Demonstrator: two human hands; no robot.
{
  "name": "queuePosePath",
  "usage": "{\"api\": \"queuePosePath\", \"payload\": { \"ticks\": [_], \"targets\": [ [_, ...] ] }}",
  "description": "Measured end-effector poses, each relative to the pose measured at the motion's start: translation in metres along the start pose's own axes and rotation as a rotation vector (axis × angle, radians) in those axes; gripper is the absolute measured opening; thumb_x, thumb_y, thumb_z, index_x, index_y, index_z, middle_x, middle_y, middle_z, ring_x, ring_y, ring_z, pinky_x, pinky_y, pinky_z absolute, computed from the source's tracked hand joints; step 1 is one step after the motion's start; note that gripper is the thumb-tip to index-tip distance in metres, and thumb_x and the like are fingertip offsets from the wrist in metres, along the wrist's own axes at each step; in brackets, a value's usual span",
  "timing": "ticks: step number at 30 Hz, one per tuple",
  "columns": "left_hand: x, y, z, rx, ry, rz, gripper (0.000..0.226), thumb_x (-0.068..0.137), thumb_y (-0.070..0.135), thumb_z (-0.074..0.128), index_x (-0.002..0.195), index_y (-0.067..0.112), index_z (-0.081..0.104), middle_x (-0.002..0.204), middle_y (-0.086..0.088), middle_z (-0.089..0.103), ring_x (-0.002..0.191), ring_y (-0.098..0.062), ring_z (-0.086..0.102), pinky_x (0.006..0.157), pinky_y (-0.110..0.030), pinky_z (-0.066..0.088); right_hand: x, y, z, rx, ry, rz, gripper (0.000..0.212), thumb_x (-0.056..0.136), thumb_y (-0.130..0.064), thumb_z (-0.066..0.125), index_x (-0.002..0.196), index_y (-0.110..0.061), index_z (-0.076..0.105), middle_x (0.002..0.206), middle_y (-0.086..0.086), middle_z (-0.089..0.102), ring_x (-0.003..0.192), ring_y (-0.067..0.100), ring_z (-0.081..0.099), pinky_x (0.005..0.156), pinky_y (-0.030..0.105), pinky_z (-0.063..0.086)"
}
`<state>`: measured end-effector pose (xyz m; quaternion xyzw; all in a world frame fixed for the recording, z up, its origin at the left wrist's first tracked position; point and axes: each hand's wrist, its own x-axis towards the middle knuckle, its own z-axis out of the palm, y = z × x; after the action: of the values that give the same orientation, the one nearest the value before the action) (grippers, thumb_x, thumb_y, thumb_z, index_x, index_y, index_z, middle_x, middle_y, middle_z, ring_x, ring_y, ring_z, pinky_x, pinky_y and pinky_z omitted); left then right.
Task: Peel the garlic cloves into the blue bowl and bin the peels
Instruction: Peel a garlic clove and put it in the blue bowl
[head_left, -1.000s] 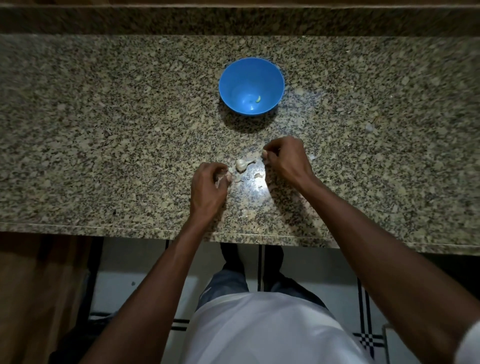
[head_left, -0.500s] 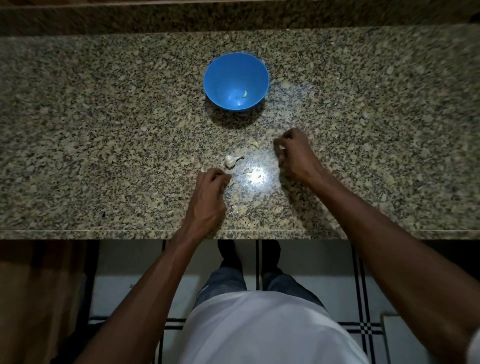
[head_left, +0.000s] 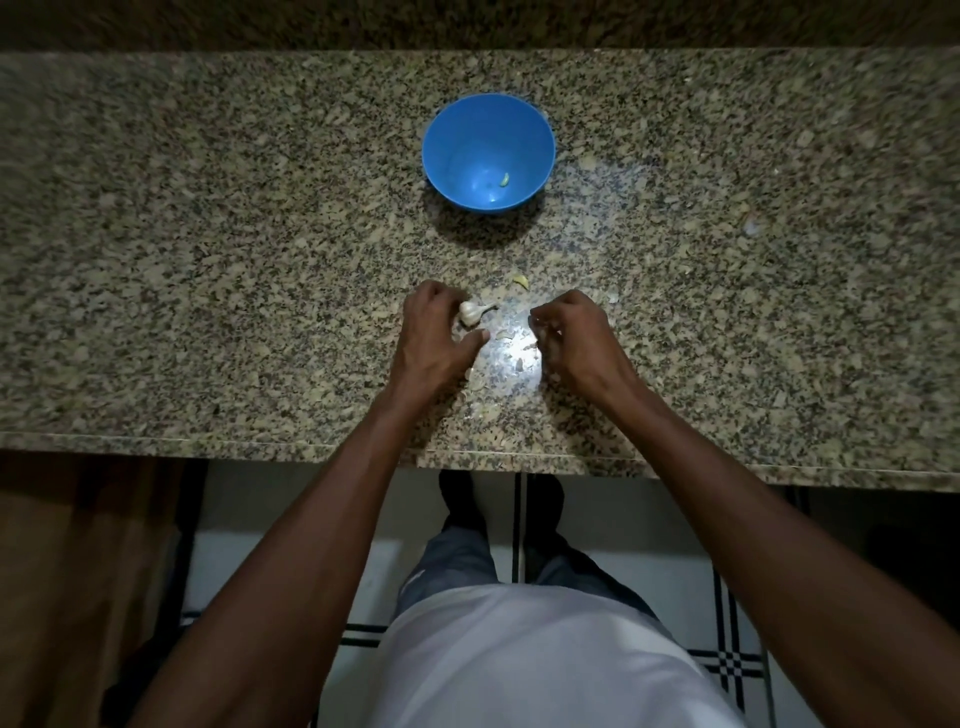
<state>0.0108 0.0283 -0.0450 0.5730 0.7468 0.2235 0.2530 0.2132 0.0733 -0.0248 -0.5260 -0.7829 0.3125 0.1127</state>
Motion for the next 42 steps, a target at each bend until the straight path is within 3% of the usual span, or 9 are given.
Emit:
{"api": "queuePosePath", "payload": {
  "ticks": [3,12,16,20,24,27,33,38,42],
  "targets": [
    [0.009,0.000,-0.005,-0.019,0.035,0.020,0.024,0.091,0.030,0.073,0.107,0.014,0.065,0.109,-0.002,0.055,0.106,-0.024,0.054,0.089,-0.035,0.050,0.000,-0.004,0.002,0.027,-0.017,-0.019,0.017,0.094,0.008,0.056,0.092,0.004,0.072,0.097,0.021,0.062,0.094,0.031,0.059,0.080,0.055,0.055],
    [0.035,-0.005,-0.035,-0.123,0.073,-0.108,0.047,0.089,0.029,0.079,0.128,0.009,0.064,0.122,-0.013,0.061,0.107,-0.024,0.062,0.093,-0.043,0.057,0.047,-0.034,0.023,-0.047,-0.089,-0.117,0.019,0.101,-0.004,0.055,0.115,0.001,0.067,0.120,0.016,0.055,0.105,0.032,0.057,0.086,0.042,0.053],
    [0.023,-0.009,-0.027,-0.111,0.124,-0.077,0.056,0.092,0.019,0.074,0.143,0.013,0.050,0.130,-0.008,0.048,0.103,-0.013,0.054,0.084,-0.016,0.047,0.041,-0.040,0.034,-0.117,-0.072,-0.264,0.013,0.104,-0.026,0.048,0.108,-0.016,0.055,0.110,0.004,0.054,0.089,0.022,0.055,0.072,0.038,0.050],
    [-0.012,-0.007,-0.012,-0.081,0.233,-0.059,0.026,0.096,0.011,0.061,0.122,0.015,0.056,0.119,0.001,0.051,0.089,0.000,0.047,0.074,-0.006,0.038,0.010,-0.032,0.035,-0.051,-0.214,-0.246,0.023,0.098,0.001,0.056,0.118,0.000,0.068,0.120,0.016,0.057,0.106,0.030,0.054,0.090,0.044,0.049],
    [-0.038,0.001,0.010,-0.007,0.114,0.057,0.026,0.102,0.009,0.054,0.126,0.011,0.064,0.124,-0.003,0.054,0.117,-0.018,0.047,0.096,-0.025,0.042,-0.004,-0.014,0.014,0.225,-0.100,-0.067,0.029,0.095,0.007,0.058,0.116,-0.003,0.077,0.115,0.013,0.072,0.103,0.026,0.070,0.090,0.041,0.059],
    [-0.036,0.010,0.019,0.031,0.077,0.151,0.024,0.101,0.004,0.055,0.120,0.004,0.069,0.118,-0.010,0.058,0.115,-0.029,0.051,0.097,-0.032,0.041,-0.001,0.018,-0.016,0.436,0.011,0.207,0.030,0.102,-0.001,0.051,0.117,-0.006,0.077,0.117,0.012,0.076,0.096,0.022,0.075,0.086,0.031,0.062],
    [-0.025,0.029,0.030,0.012,0.097,0.184,0.015,0.095,-0.004,0.060,0.104,0.001,0.071,0.105,-0.014,0.062,0.105,-0.034,0.057,0.091,-0.041,0.046,0.042,0.125,-0.114,0.077,0.353,0.403,0.032,0.098,-0.001,0.055,0.124,0.001,0.073,0.128,0.022,0.070,0.123,0.033,0.065,0.105,0.032,0.048],
    [-0.014,0.038,0.035,0.025,0.101,0.170,0.015,0.095,-0.002,0.059,0.104,0.004,0.069,0.104,-0.011,0.060,0.101,-0.032,0.057,0.089,-0.044,0.047,0.070,0.164,-0.133,-0.175,0.287,0.403,0.028,0.097,-0.002,0.051,0.121,0.005,0.065,0.133,0.027,0.055,0.120,0.042,0.055,0.095,0.041,0.048],
    [-0.006,0.040,0.038,0.056,0.109,0.151,0.015,0.095,-0.001,0.060,0.104,0.002,0.071,0.102,-0.012,0.060,0.102,-0.031,0.056,0.090,-0.042,0.045,0.061,0.146,-0.110,0.032,0.293,0.449,0.023,0.101,-0.025,0.042,0.115,-0.013,0.055,0.119,0.013,0.054,0.095,0.026,0.054,0.076,0.036,0.038]
  ]
}}
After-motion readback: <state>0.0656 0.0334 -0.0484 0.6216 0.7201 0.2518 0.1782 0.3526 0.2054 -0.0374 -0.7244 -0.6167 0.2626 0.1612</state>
